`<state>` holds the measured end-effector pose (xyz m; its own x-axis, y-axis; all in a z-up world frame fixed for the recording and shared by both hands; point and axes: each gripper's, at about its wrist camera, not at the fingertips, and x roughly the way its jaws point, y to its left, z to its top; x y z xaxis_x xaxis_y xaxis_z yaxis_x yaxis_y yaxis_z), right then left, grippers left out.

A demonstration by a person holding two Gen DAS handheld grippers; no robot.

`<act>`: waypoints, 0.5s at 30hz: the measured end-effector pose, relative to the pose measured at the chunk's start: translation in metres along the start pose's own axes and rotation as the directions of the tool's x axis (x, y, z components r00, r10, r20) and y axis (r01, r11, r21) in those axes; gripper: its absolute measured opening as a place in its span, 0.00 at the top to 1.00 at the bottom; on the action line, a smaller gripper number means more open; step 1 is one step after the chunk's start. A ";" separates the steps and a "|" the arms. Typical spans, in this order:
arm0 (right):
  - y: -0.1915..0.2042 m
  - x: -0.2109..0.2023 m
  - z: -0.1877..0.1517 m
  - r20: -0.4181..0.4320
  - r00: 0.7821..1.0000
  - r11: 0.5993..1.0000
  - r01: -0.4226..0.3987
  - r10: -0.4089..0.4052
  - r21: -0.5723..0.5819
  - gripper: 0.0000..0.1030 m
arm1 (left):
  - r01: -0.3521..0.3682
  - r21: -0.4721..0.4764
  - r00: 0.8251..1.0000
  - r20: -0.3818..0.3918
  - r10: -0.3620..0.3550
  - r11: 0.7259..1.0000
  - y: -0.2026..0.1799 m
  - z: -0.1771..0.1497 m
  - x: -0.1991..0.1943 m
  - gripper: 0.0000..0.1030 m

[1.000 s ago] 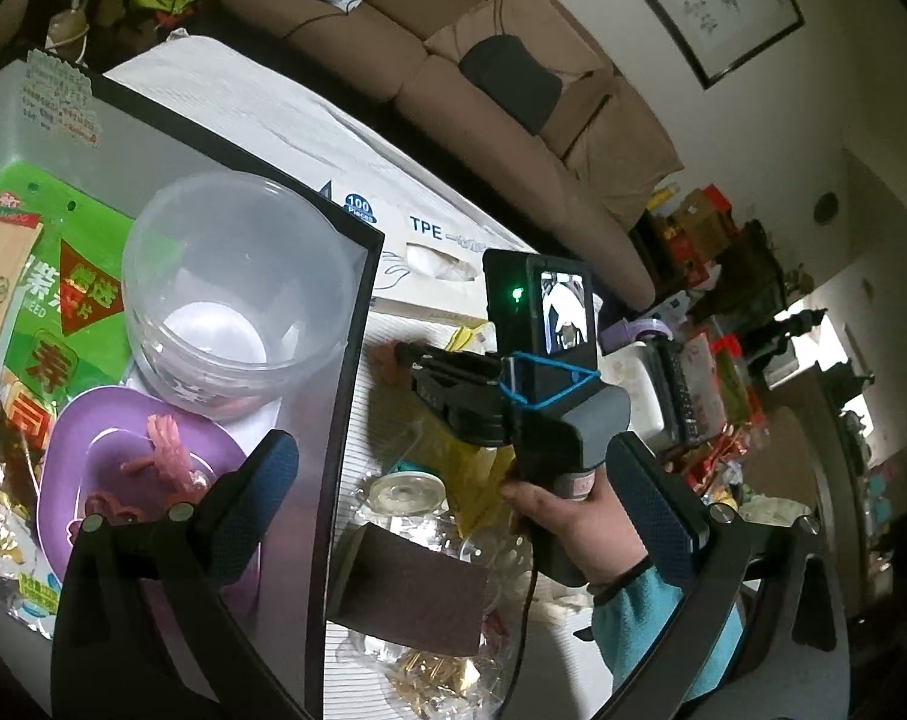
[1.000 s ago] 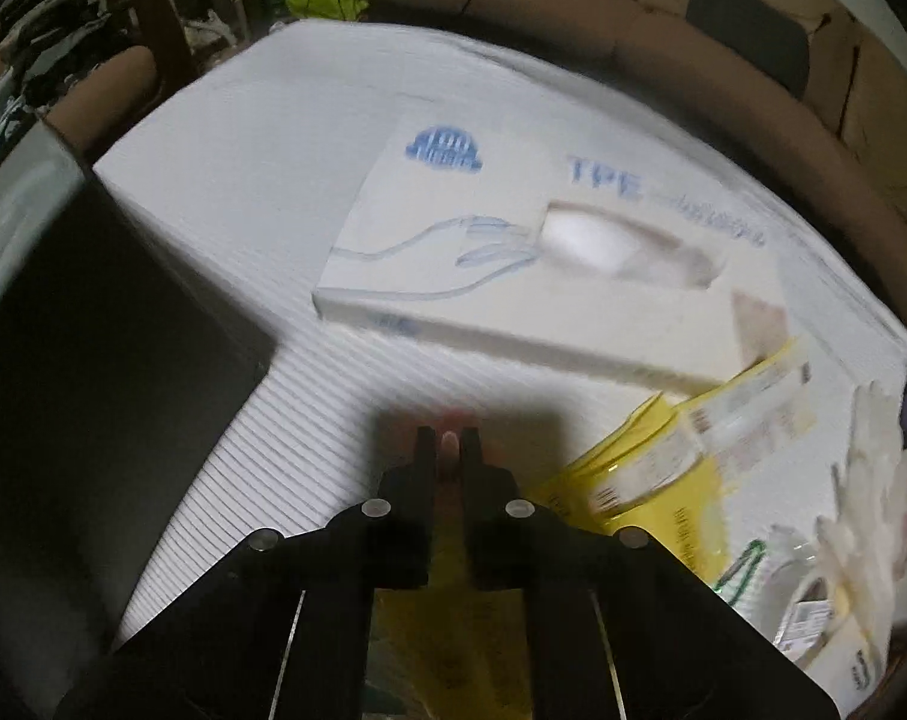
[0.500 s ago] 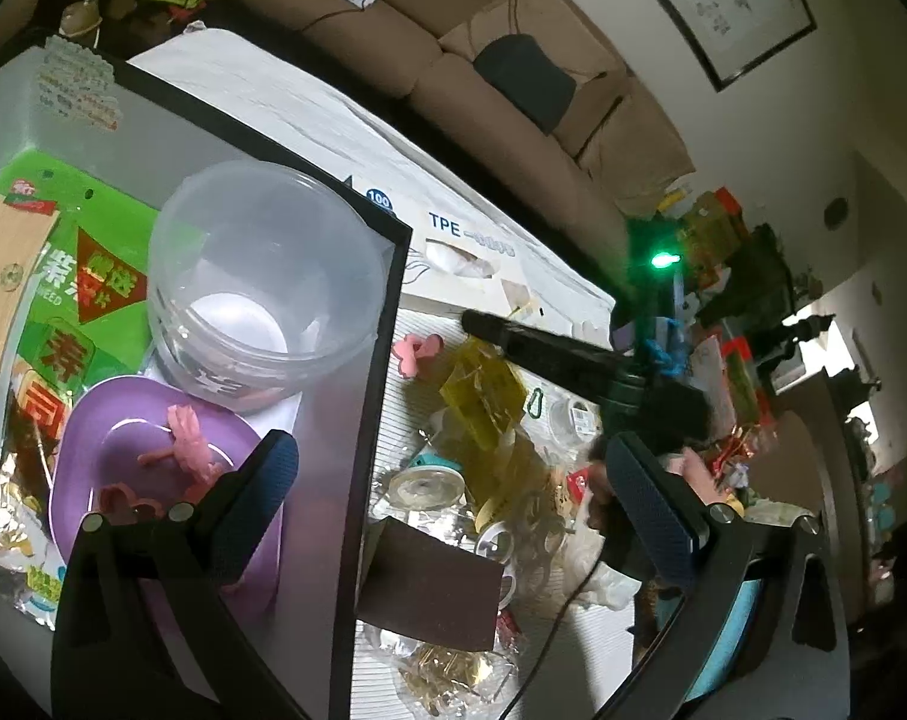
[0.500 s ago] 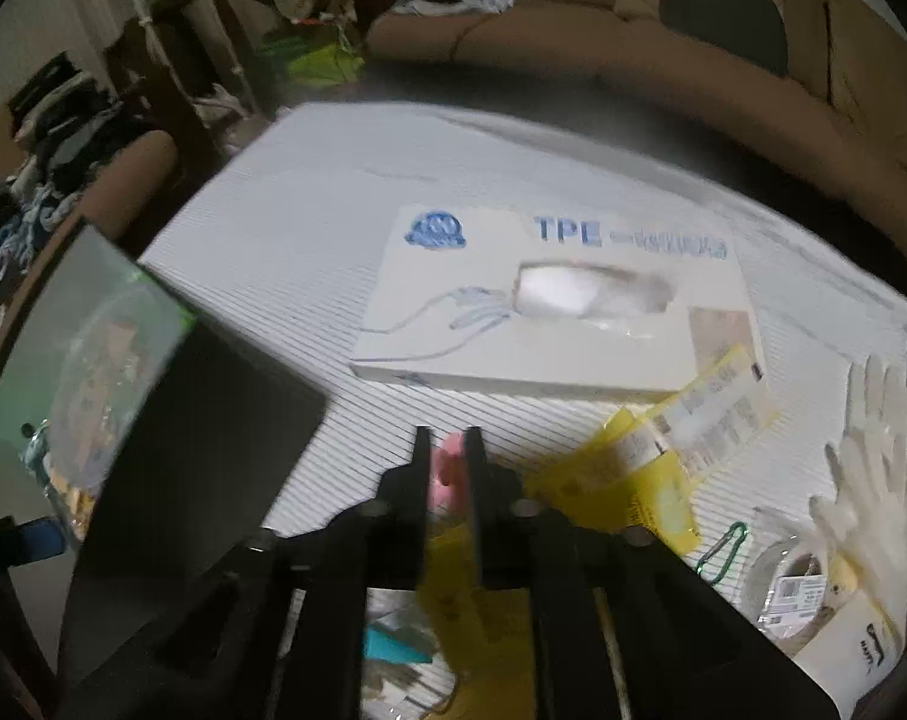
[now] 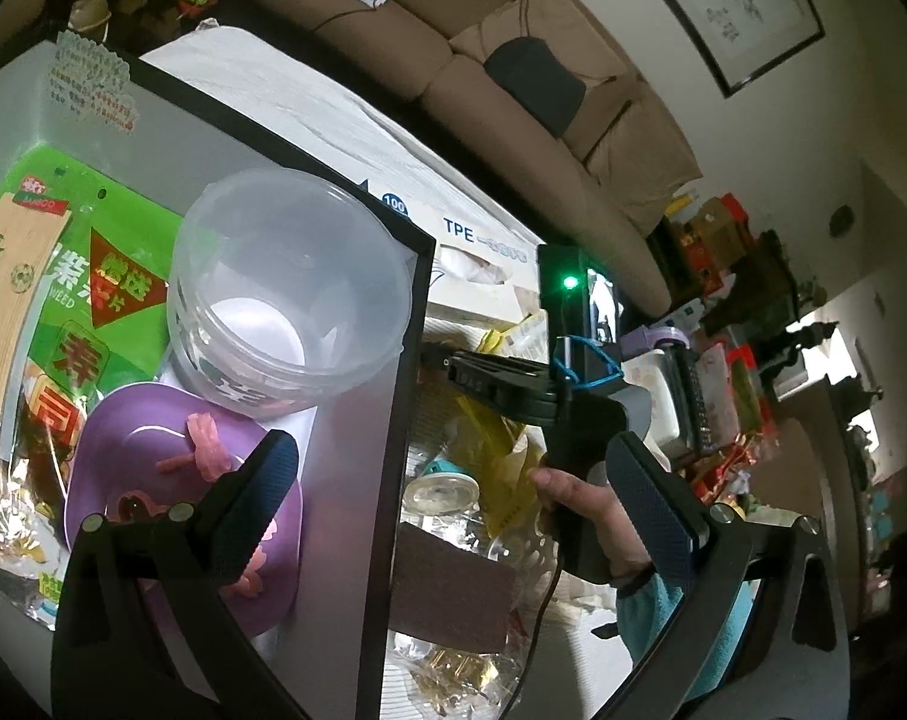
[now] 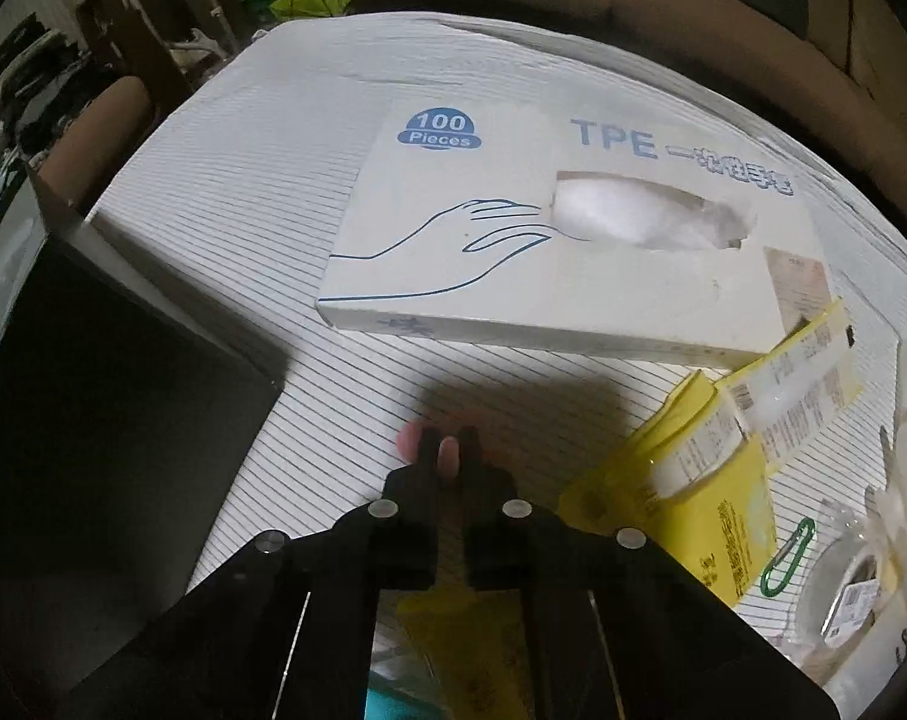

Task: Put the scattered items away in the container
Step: 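Carry the pink piece into the box and drop it on the plate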

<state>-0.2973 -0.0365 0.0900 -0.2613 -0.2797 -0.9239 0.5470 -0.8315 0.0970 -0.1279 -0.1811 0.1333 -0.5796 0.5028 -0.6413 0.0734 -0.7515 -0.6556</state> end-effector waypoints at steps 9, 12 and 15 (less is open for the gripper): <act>0.002 -0.088 0.002 0.131 0.979 0.987 -0.159 0.156 0.006 0.96 | 0.007 0.004 1.000 -0.006 -0.007 1.000 0.004 0.002 -0.005 0.00; 0.021 -0.128 0.000 0.166 0.961 0.975 -0.216 0.221 -0.050 0.96 | 0.009 -0.034 1.000 0.009 -0.009 0.999 0.022 0.009 -0.021 0.00; 0.069 -0.155 -0.003 0.165 0.942 0.951 -0.269 0.292 -0.152 0.96 | -0.065 -0.097 0.997 0.036 0.069 0.993 0.054 0.017 -0.043 0.00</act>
<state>-0.2168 -0.0495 0.2385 -0.2177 -0.5859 -0.7806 0.7113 -0.6429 0.2842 -0.1125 -0.2511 0.1322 -0.6024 0.4338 -0.6701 0.1894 -0.7378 -0.6479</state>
